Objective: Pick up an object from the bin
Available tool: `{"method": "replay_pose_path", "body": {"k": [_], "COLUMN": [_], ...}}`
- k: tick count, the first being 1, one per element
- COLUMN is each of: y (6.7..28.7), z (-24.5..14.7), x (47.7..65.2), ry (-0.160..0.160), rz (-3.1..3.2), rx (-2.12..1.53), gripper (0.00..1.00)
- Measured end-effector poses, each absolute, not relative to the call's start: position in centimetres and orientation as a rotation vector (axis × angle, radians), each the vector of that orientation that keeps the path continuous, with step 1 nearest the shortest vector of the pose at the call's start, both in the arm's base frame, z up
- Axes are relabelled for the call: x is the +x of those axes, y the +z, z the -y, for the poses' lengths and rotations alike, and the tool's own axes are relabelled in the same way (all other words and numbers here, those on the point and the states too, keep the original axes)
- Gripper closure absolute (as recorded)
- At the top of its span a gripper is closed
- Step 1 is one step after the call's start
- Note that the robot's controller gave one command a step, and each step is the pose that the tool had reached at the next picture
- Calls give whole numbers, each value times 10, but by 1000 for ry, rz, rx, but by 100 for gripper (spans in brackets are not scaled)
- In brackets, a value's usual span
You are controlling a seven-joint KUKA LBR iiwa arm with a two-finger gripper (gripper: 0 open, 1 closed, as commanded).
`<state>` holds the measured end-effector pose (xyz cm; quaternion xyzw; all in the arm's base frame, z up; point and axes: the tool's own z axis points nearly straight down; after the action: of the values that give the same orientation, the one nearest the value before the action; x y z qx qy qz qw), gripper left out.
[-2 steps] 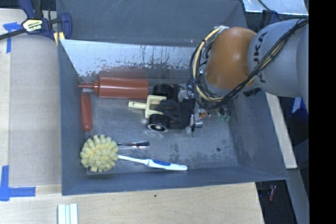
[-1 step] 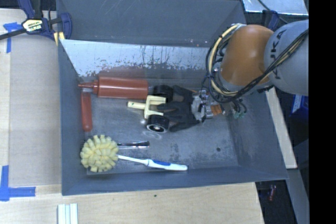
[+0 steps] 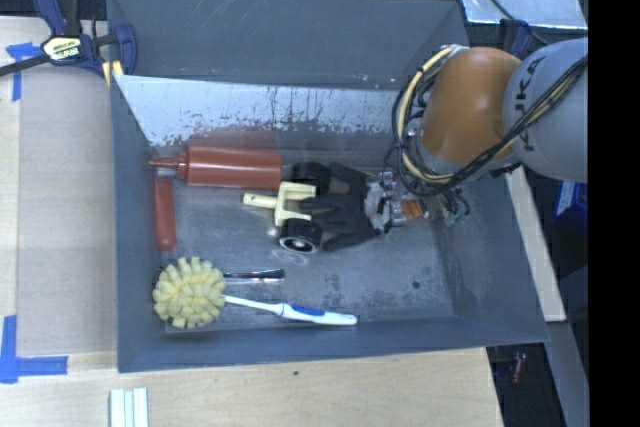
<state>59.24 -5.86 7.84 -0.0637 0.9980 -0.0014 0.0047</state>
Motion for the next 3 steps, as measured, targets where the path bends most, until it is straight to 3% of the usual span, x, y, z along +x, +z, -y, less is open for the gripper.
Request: {"method": "replay_pose_path", "body": {"k": [1,2,3], "y": [74,136,173], "z": [22,28,27], "x": [593,588,581], "ry": [-9,-5,-5], "rz": [-3117,-3120,-3122], "rx": [-290,-307,-282], "gripper": [100,100,100]}}
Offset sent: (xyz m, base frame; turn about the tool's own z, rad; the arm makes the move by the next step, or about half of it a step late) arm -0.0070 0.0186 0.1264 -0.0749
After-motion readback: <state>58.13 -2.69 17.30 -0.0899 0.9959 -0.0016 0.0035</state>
